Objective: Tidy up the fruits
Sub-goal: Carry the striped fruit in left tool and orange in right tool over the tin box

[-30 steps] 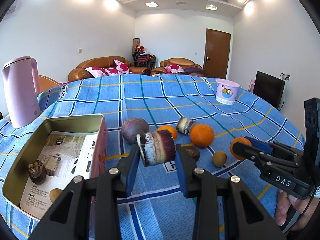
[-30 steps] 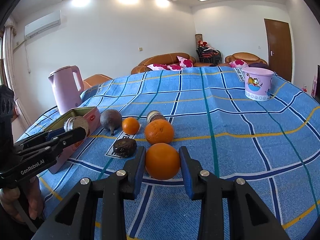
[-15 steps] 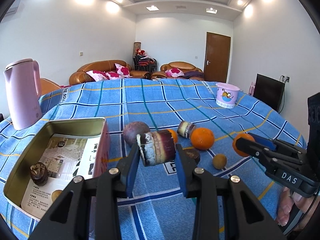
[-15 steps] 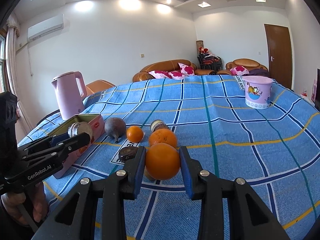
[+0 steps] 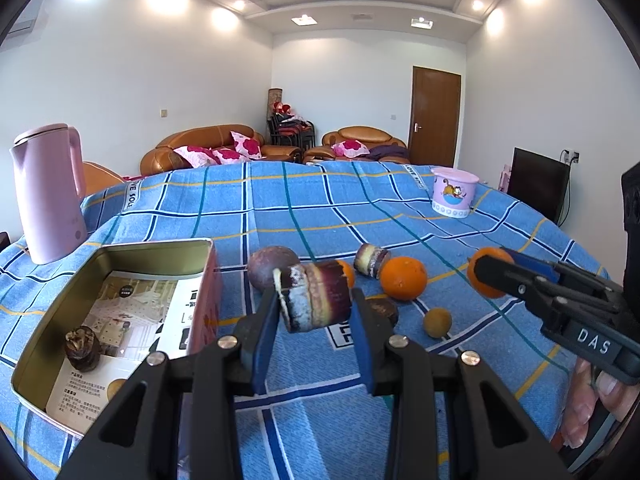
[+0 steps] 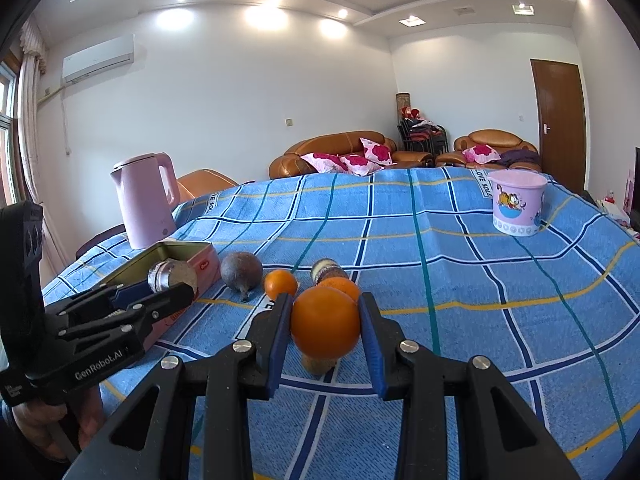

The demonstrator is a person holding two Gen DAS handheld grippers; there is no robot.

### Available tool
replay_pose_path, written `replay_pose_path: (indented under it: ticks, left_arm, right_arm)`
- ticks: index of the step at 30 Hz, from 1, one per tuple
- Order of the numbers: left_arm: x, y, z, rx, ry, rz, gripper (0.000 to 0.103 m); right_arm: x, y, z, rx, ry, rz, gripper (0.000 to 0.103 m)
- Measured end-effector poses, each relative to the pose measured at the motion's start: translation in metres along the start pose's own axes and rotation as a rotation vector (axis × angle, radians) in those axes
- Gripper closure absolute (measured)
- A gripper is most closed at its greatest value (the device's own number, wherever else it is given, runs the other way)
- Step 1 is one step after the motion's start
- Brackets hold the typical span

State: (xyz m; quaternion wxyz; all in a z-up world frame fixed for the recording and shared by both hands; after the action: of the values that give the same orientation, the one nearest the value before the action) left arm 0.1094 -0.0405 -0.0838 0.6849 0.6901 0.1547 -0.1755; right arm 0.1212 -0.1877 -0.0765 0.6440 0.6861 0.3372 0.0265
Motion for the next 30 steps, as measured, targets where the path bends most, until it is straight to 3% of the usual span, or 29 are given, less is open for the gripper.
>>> replay_pose_path:
  ticks: [30]
  left_arm:
    - [-0.02, 0.012, -0.03, -0.045, 0.041, 0.027, 0.066]
  right_arm:
    - [0.009, 0.039, -0.055, -0.089, 0.071, 0.009, 0.067]
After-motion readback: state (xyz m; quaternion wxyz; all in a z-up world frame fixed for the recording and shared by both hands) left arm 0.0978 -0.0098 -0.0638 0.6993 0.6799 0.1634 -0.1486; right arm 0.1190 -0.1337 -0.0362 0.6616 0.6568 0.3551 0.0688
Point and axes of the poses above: each gripper's, at about its wrist camera, not at the fingertips, and x roughly the way its jaws point, z to its right, y to its top, the point moved 10 cm from there along x, roughly the way its jaws point, and after that the axes turned 6 degrees about y, right-handed, at the moved point
